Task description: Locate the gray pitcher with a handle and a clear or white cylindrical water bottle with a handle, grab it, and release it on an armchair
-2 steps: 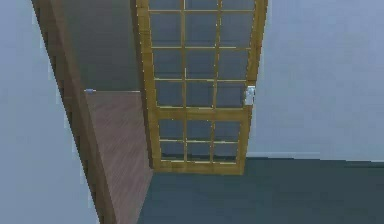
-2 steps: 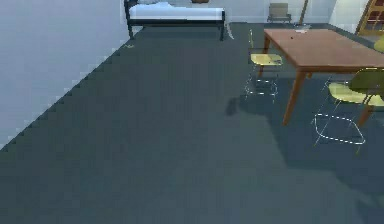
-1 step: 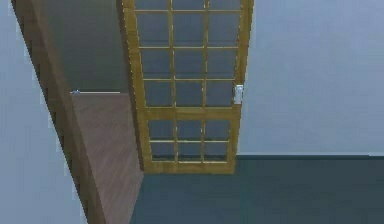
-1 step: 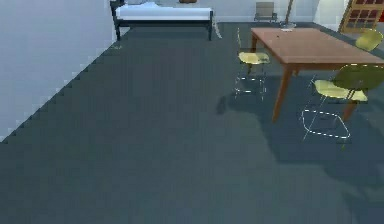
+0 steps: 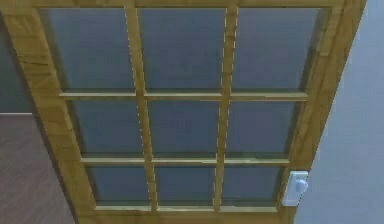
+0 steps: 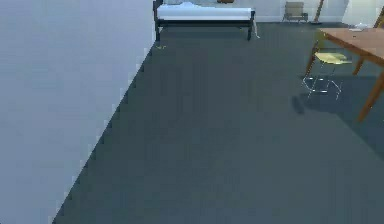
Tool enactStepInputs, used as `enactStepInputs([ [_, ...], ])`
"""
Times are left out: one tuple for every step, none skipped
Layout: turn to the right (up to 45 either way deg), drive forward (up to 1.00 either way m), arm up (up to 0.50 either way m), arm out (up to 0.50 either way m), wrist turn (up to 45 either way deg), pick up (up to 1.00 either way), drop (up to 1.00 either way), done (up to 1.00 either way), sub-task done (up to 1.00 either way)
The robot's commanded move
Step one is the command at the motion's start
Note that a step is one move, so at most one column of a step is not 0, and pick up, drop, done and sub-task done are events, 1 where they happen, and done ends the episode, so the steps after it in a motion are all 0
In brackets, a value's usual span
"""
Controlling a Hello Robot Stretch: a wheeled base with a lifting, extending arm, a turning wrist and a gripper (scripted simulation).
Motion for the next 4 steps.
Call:
enactStepInputs([
  [36.0, 0.00, 0.00, 0.00, 0.0, 0.00, 0.00, 0.00, 0.00],
  [0.0, 0.05, 0.00, 0.00, 0.0, 0.00, 0.00, 0.00, 0.00],
  [-45.0, 0.00, 0.00, 0.00, 0.0, 0.00, 0.00, 0.00, 0.00],
  [-45.0, 0.00, 0.00, 0.00, 0.0, 0.00, 0.00, 0.00, 0.00],
])
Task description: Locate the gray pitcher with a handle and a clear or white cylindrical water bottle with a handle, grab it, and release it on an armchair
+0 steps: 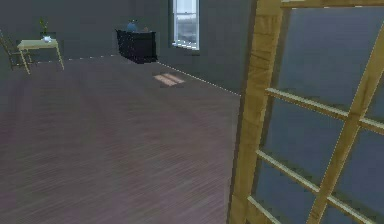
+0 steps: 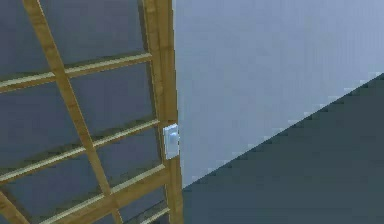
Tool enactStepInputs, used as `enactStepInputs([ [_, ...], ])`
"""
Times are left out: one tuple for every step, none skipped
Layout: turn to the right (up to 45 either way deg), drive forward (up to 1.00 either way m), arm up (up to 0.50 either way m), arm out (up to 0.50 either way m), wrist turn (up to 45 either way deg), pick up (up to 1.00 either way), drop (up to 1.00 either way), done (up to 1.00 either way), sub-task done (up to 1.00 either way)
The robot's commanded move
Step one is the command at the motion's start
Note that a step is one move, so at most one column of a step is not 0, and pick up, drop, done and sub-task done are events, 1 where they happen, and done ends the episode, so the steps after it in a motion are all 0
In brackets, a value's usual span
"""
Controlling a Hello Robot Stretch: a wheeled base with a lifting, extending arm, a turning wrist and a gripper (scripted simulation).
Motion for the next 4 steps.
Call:
enactStepInputs([
  [-9.0, 0.00, 0.00, 0.00, 0.0, 0.00, 0.00, 0.00, 0.00],
  [0.0, 0.80, 0.00, 0.00, 0.0, 0.00, 0.00, 0.00, 0.00],
  [-30.0, 0.00, 0.00, 0.00, 0.0, 0.00, 0.00, 0.00, 0.00],
  [0.0, 0.30, 0.00, 0.00, 0.0, 0.00, 0.00, 0.00, 0.00],
])
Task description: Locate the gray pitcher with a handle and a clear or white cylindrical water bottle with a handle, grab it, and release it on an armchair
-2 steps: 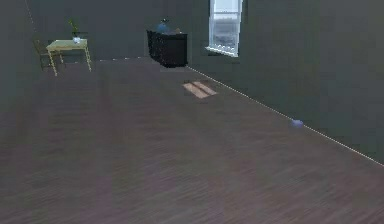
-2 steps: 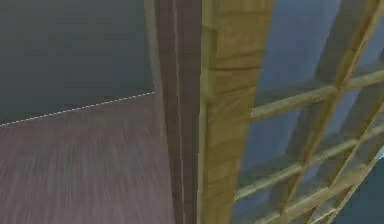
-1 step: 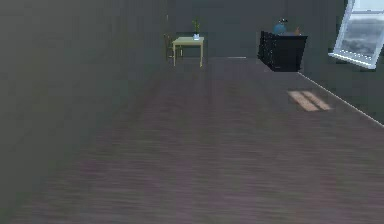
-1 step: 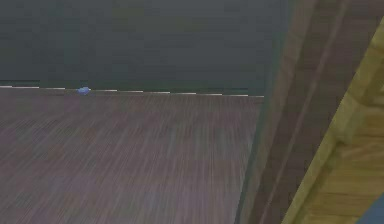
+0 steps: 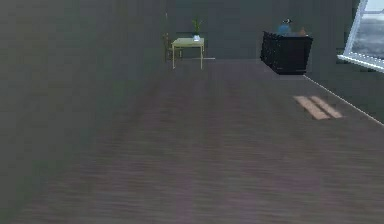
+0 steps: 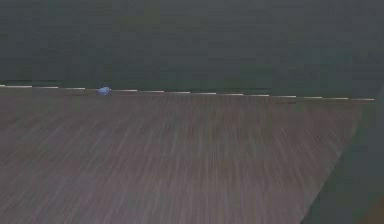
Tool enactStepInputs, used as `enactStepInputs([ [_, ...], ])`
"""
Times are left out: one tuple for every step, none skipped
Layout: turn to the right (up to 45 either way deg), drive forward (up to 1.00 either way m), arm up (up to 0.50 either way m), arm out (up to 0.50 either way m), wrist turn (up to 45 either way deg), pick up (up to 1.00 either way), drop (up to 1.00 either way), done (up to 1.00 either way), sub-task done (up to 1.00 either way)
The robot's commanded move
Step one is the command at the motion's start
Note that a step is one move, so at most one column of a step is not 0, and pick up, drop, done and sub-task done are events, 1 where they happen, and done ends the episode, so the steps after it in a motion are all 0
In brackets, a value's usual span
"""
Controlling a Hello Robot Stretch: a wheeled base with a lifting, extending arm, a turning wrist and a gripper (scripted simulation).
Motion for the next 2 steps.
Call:
enactStepInputs([
  [45.0, 0.00, 0.00, 0.00, 0.0, 0.00, 0.00, 0.00, 0.00],
  [45.0, 0.00, 0.00, 0.00, 0.0, 0.00, 0.00, 0.00, 0.00],
])
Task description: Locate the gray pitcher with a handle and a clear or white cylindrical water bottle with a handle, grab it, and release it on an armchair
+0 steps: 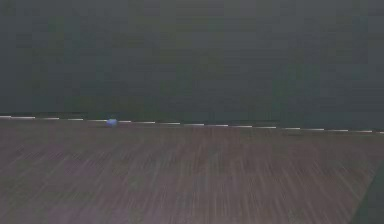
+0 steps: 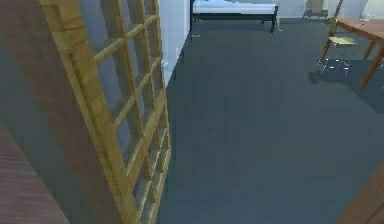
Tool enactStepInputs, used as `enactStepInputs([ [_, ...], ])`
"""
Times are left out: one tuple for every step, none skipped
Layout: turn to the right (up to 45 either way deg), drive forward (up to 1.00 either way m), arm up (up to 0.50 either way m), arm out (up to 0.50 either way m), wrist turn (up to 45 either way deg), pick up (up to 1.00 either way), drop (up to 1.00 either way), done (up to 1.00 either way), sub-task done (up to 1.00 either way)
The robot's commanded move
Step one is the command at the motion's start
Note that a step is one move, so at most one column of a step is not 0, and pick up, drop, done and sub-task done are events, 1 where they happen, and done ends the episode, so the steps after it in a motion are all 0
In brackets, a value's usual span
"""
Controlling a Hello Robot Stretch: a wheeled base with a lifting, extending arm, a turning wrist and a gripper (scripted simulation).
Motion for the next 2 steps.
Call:
enactStepInputs([
  [15.0, 0.00, 0.00, 0.00, 0.0, 0.00, 0.00, 0.00, 0.00],
  [0.0, 0.75, 0.00, 0.00, 0.0, 0.00, 0.00, 0.00, 0.00],
])
